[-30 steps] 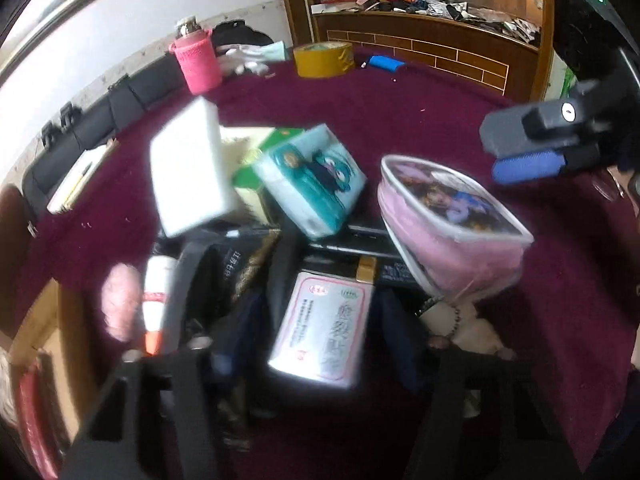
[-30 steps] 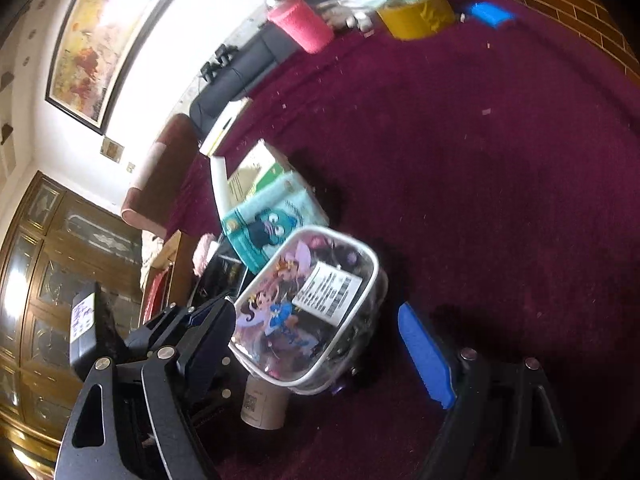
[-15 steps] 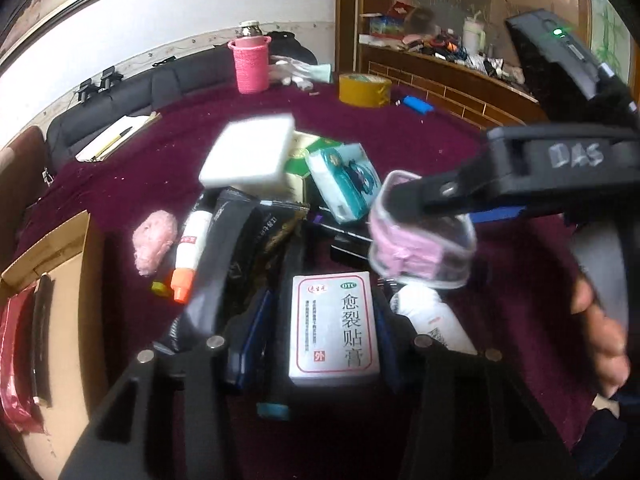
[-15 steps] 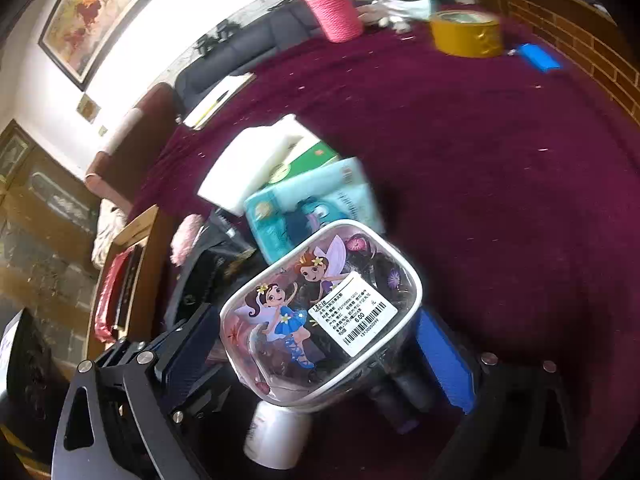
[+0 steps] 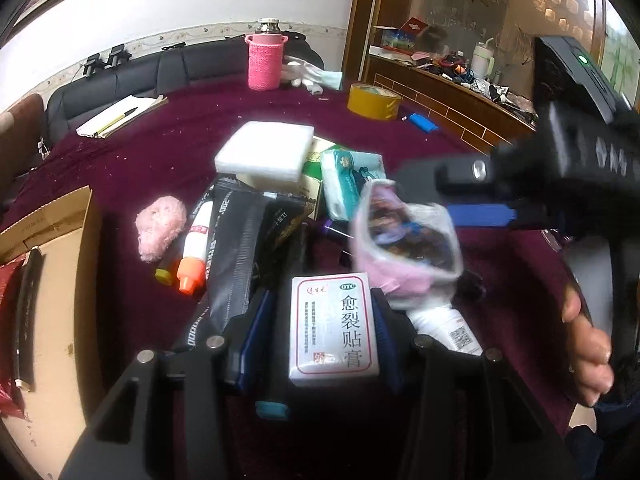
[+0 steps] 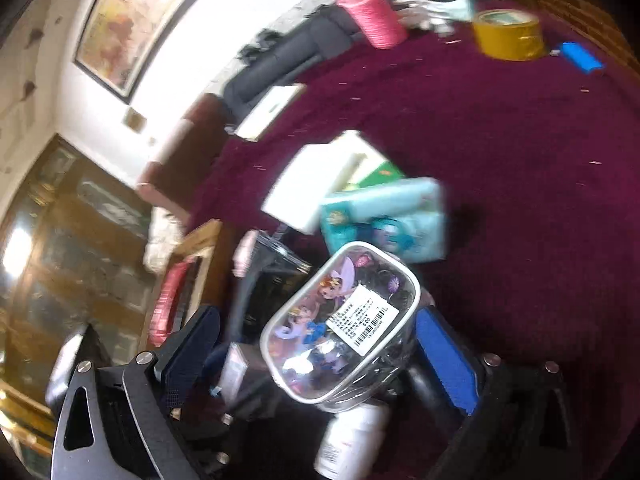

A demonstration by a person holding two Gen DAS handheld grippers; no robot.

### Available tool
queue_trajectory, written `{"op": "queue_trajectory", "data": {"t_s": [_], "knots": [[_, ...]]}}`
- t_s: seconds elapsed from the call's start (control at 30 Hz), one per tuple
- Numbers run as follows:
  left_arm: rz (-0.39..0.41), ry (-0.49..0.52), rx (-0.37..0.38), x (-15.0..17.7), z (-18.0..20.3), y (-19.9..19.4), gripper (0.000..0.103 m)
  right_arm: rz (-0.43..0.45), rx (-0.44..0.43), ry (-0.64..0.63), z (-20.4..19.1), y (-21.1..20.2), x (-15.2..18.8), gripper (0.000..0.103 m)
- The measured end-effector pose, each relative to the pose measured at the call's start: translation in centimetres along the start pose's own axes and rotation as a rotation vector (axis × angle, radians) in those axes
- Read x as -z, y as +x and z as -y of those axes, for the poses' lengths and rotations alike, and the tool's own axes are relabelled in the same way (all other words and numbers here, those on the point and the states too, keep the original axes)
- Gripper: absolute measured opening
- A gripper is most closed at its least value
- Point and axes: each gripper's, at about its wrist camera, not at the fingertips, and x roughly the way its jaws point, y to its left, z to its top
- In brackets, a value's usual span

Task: Organize objects
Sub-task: 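Grasp the white medicine box with the left tool while the right tool holds the pouch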

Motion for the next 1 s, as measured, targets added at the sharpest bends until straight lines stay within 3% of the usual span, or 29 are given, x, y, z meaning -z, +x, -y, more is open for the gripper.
{"op": "queue_trajectory", "data": {"t_s": [0.13,0.17,0.23,0.27,0.3,0.43,0.5,0.77,0.83,0.93,1.0], "knots": [[0.009,-0.009,-0.024,0.6,-0.5,-1.1,0.048,-0.002,-0.059,-0.083,-1.8,0.3,0.3,0.102],[0.009,-0.014,-0.02,0.8,-0.6,-1.4,0.048,0.005,-0.036,-0.098,-2.1,0.4,0.5,0.102],[0.008,-0.022,-0.016,1.3,-0.9,-1.9,0.048,0.024,0.072,-0.134,-2.6,0.4,0.7,0.101],[0.011,-0.03,-0.015,1.5,-1.1,-2.2,0.048,0.037,0.187,-0.165,-2.9,0.4,1.0,0.101],[0.013,-0.038,-0.014,1.7,-1.3,-2.5,0.048,0.037,0.236,-0.179,-3.1,0.3,1.2,0.101],[0.021,-0.06,-0.02,2.4,-1.8,-3.4,0.048,-0.016,0.087,-0.113,-3.3,-0.1,2.3,0.101],[0.023,-0.067,-0.027,2.7,-2.1,-3.7,0.048,-0.041,0.078,-0.129,-4.1,0.4,2.9,0.101],[0.039,-0.112,-0.049,4.1,-3.4,-4.9,0.048,-0.087,0.3,-0.23,-6.2,5.2,3.5,0.101],[0.042,-0.118,-0.05,4.2,-3.6,-5.0,0.048,-0.11,0.398,-0.299,-6.9,7.2,3.6,0.1],[0.043,-0.123,-0.055,4.2,-3.6,-5.1,0.048,-0.077,0.45,-0.36,-6.9,7.9,4.0,0.1],[0.047,-0.124,-0.053,4.3,-3.7,-5.2,0.048,-0.06,0.425,-0.374,-6.6,7.4,4.1,0.099]]}}
